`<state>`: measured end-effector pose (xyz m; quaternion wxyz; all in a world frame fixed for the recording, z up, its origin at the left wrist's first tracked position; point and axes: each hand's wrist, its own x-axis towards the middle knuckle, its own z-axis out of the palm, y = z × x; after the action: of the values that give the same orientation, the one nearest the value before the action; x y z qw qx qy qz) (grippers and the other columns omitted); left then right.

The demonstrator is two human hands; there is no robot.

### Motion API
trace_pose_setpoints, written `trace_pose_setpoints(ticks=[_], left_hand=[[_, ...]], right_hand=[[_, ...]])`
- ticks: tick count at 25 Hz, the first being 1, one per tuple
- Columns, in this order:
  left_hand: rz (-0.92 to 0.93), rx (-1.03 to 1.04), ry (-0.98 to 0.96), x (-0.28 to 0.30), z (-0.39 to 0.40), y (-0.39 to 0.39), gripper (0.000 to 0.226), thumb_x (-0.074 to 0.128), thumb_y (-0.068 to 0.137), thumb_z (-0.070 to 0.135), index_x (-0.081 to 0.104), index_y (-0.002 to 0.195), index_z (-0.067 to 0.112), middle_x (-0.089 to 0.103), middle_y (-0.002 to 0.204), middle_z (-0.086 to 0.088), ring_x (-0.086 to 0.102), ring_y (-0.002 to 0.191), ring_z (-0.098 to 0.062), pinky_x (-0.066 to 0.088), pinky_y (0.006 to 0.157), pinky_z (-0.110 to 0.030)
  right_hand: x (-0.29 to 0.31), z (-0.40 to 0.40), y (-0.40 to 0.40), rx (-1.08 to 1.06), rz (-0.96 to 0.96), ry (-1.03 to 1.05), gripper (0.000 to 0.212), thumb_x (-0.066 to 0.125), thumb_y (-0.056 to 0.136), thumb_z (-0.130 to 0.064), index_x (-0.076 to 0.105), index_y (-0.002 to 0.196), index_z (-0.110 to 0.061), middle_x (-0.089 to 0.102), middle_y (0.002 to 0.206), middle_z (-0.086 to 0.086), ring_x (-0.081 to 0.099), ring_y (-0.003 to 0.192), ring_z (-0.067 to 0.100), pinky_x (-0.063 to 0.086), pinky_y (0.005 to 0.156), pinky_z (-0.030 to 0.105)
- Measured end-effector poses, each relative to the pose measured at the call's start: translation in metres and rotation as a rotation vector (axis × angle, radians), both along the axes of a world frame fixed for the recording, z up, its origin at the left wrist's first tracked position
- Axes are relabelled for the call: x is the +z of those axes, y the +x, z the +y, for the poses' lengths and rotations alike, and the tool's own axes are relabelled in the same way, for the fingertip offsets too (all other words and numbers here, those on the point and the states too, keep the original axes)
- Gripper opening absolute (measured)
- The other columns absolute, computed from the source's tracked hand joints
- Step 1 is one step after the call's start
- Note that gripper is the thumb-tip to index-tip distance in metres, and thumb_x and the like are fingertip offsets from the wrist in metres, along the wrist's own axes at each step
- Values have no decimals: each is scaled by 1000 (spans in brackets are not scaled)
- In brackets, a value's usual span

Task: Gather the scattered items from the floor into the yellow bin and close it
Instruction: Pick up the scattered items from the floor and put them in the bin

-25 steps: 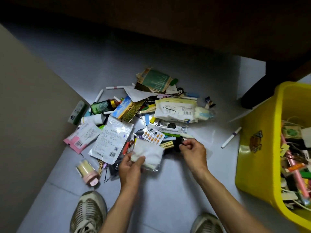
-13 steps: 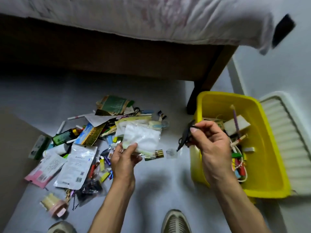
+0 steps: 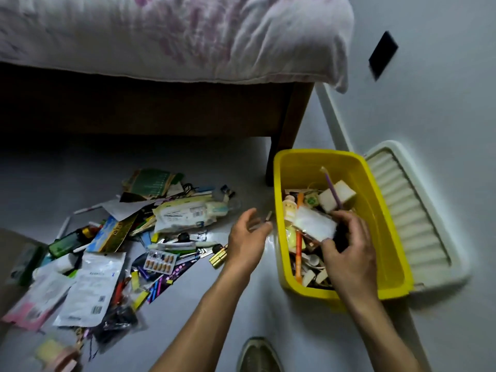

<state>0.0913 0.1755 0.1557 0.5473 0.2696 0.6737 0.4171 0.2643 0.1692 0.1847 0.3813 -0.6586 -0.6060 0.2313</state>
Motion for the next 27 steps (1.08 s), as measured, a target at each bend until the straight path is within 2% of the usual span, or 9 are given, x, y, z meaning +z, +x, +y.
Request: trace_pose_setpoints(ticks=[3,9,11,13,15,18,20,23,27], left_hand=[[30,109,-68,-33,-33,-29,42,64,90,21,56,131,27,63,121,3,59,109,-15,49,100,-42],[166,91,-233,-97,-74,-77,37,59,93,16,57,129,27,63,122,2,58,97,-10,44,85,-28],[201,58,-276,-119,-78,-89,36,59,93,17,58,128,25,62,124,2,57,98,-11,43,86,-27],[225,30,-300,-136,-77,-98,36,60,92,17,58,128,24,62,124,2,57,99,-12,44,87,-27],[216,35,-323,-149,-76,-107,34,59,93,18,60,126,25,62,122,2,59,103,-13,48,91,-30],[208,59,-325,-162,-77,-122,28,60,93,16,62,119,25,63,116,3,60,103,-13,49,90,-30],[200,81,-308,-165,-79,-128,24,61,92,14,63,113,25,63,111,4,60,98,-10,49,85,-29],[171,137,-277,-158,-83,-129,20,60,92,11,64,105,26,64,104,7,62,94,-12,55,85,-37],[171,206,-191,-141,-82,-123,23,59,92,8,66,97,29,66,100,10,62,90,-7,50,70,-26]], right_hand=[[-24,-15,-40,202,-21,22,30,62,84,-1,63,108,-18,56,113,-7,53,108,9,40,87,7],[-102,-27,-113,450,-75,-278,25,58,87,-9,62,107,-23,61,111,-10,58,104,11,48,86,26],[-139,-18,-127,530,-228,-364,38,54,88,-10,57,124,-23,59,129,-3,57,114,19,47,93,30],[-172,-3,-139,645,-433,-391,61,51,88,-6,38,144,-27,40,152,-2,48,127,23,44,100,34],[-201,16,-153,727,-643,-396,75,49,87,2,26,150,-31,24,159,-2,44,129,29,45,97,39],[-229,27,-167,705,-866,-324,57,48,86,1,41,138,-22,47,136,8,54,108,31,48,82,40],[-234,22,-168,650,-916,-331,34,52,87,-15,53,122,-15,59,115,8,58,97,28,48,75,37],[-220,6,-158,525,-746,-502,34,60,76,-39,63,100,-16,67,97,5,61,88,25,44,68,31],[-155,-26,-149,352,-12,-517,26,73,62,-43,63,77,-24,61,62,-9,54,56,6,45,53,27]])
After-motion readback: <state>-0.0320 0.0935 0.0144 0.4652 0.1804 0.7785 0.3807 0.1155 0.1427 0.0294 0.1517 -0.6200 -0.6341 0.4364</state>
